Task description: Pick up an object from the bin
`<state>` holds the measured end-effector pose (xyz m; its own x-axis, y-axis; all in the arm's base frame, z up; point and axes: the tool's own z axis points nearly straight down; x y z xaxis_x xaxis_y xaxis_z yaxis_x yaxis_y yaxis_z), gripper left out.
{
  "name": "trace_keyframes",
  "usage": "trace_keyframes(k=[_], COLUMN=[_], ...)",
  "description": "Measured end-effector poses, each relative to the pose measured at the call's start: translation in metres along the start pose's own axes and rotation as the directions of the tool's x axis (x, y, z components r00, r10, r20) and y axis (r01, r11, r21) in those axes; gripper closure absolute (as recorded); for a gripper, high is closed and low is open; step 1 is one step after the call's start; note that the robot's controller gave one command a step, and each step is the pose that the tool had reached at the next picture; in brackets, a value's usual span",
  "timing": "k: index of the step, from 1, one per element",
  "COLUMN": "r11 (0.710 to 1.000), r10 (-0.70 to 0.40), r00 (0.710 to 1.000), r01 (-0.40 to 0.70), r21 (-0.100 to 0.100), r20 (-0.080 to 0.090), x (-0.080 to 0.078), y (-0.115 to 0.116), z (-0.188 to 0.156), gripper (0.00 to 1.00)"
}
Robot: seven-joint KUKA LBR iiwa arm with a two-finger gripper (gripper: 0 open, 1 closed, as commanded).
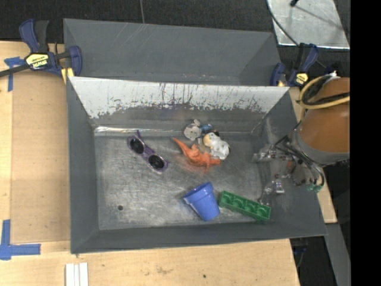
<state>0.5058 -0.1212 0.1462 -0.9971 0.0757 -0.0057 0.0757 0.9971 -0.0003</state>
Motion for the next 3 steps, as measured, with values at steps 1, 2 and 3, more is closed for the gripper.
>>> trace_keyframes(k=[1, 2, 3], r11=[0.994, 0.996, 0.996], r10=[-0.106, 0.085, 0.085], r00=[0.994, 0.996, 0.996], r01=[0.106, -0.085, -0.085], r21=[-0.004, 0.0, 0.0], r20=[-0.006, 0.014, 0.014], x=[0.005, 0.007, 0.007], y=[0.008, 0.005, 0.005], z=[0.057, 0.072, 0.072], gripper=[0.0, 1.0, 1.0])
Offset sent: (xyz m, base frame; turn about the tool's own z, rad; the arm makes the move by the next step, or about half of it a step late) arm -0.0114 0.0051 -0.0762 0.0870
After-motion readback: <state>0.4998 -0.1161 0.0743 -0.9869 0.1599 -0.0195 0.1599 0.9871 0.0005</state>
